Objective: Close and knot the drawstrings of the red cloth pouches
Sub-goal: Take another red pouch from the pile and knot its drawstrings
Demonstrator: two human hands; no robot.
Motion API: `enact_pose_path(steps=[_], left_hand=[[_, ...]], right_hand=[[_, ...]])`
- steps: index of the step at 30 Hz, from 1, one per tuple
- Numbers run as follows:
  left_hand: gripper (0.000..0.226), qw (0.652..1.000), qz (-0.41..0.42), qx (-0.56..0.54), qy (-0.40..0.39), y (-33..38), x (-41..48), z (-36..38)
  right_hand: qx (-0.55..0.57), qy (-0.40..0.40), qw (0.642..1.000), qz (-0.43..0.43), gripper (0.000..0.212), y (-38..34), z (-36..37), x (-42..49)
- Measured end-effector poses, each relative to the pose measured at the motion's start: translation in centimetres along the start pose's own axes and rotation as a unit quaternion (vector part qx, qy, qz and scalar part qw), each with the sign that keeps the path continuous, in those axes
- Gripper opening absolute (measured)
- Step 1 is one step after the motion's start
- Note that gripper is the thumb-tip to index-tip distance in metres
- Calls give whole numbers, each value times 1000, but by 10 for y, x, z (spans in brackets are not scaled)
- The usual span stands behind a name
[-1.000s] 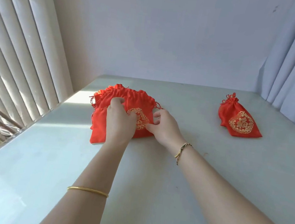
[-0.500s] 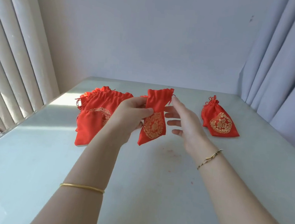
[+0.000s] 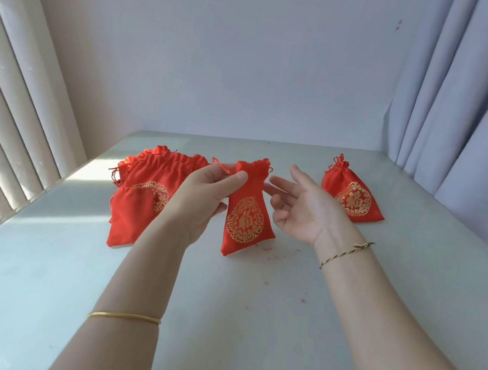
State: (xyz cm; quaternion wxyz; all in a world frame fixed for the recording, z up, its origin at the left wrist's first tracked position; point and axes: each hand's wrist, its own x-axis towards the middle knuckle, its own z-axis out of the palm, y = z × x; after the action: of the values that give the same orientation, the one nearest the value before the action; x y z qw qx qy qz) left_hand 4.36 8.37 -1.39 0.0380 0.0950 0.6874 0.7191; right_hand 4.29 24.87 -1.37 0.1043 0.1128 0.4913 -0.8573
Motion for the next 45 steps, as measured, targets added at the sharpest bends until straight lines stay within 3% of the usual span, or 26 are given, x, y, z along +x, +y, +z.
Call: enact_pose_path(steps=[6,12,22,31,33,37,39,41,45], left_hand=[[13,999,18,-27,-21,2,0,1],[13,999,10,-26,-41,5,-3,2],[33,999,-5,-33,37,8,-3,-3],[30,993,-25,-53,107,12,-1,-11],[29,991,-24,-62,118,12,-2,-14],[34,988,-31,-61,137,14,-3,-16],[37,985,-29,-27,166,16,-3,-16],[39,979,-15,26,204,16,-2,-16],[45,957,28,71,281,13,-3,-24]], right_hand=[[-28,-14,999,18,41,-2,3,0],[11,-27,1000,-2,27,-6,4,-3],[-10,-23,996,-89,13,-11,-3,-2],[-152,32,975,-162,17,-7,-1,-2],[-232,71,946,-215,20,-6,-1,1],[-432,146,826,-331,18,-4,-2,2],[-479,153,791,-349,27,-4,-3,3],[-467,154,806,-329,29,-4,-2,4],[-221,193,923,-247,24,-11,-4,8]])
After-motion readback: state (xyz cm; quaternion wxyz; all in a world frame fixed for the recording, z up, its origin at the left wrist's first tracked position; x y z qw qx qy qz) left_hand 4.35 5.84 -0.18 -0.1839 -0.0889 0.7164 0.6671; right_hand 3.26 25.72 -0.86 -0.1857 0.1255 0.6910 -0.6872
